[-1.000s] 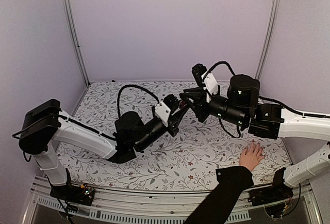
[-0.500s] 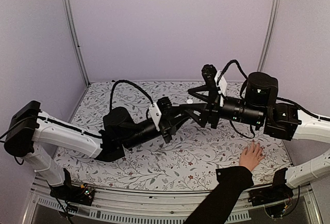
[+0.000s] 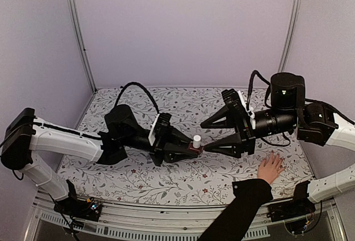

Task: Paint the nails
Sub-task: Screw the nail polish bottle.

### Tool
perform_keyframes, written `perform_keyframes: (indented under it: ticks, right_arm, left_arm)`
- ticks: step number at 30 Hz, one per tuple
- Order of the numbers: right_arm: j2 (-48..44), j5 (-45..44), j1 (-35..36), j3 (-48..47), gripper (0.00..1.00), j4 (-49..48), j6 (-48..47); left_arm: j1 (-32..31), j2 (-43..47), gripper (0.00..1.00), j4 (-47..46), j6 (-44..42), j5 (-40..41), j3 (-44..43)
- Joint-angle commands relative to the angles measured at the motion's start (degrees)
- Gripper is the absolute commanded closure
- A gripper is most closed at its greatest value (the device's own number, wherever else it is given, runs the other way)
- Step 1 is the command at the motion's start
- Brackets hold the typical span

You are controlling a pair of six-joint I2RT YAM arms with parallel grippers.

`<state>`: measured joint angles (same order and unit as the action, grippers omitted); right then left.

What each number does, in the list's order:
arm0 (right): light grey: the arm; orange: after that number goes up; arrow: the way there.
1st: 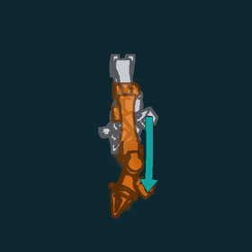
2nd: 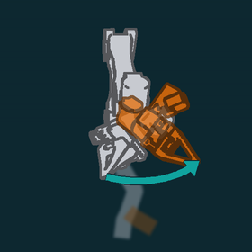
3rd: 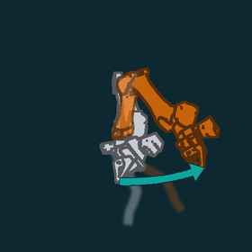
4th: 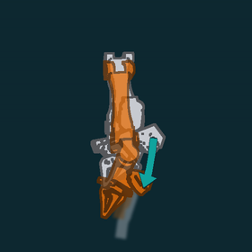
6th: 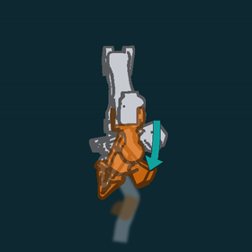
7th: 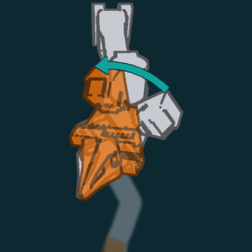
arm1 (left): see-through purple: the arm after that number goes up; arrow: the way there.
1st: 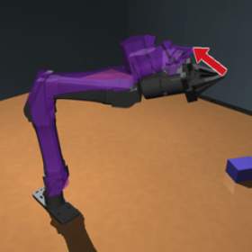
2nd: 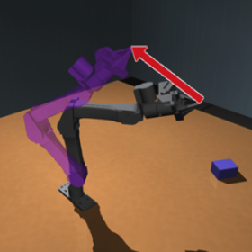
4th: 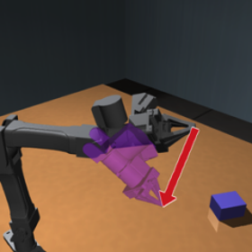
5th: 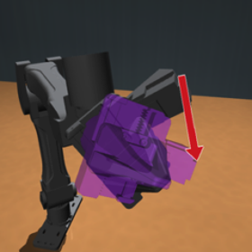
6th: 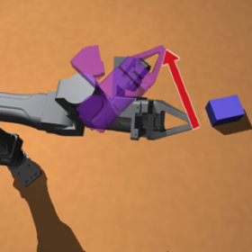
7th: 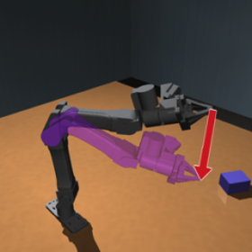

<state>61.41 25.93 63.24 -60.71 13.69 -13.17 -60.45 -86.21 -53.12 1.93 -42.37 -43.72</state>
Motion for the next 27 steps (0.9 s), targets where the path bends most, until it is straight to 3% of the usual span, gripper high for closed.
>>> perform_keyframes:
  ticks: [1, 5, 16, 23, 27]
  right_arm:
    - [1.73, 9.51, 0.13, -4.68, 0.41, 6.49, -3.46]
    - [3.58, 12.14, 0.13, -6.04, 0.45, 8.09, -4.37]
    - [7.12, 16.73, 0.89, -7.50, 0.61, 9.03, -5.02]
    - [8.10, 15.77, 1.68, -8.53, 0.90, 9.94, -5.20]
    - [8.37, 12.73, 1.80, -8.59, 1.00, 9.57, -4.51]
  left_arm:
    - [0.57, -3.15, 1.00, -0.78, 5.55, -15.55, -3.87]
    - [0.58, -5.99, 1.00, -0.62, 8.35, -20.84, -6.35]
    - [0.47, -7.63, 1.00, -2.79, 10.59, -22.85, -7.30]
    - [0.69, -7.79, 1.00, -5.24, 11.77, -22.23, -6.67]
    - [1.60, -6.49, 1.00, -6.58, 11.80, -18.88, -5.05]
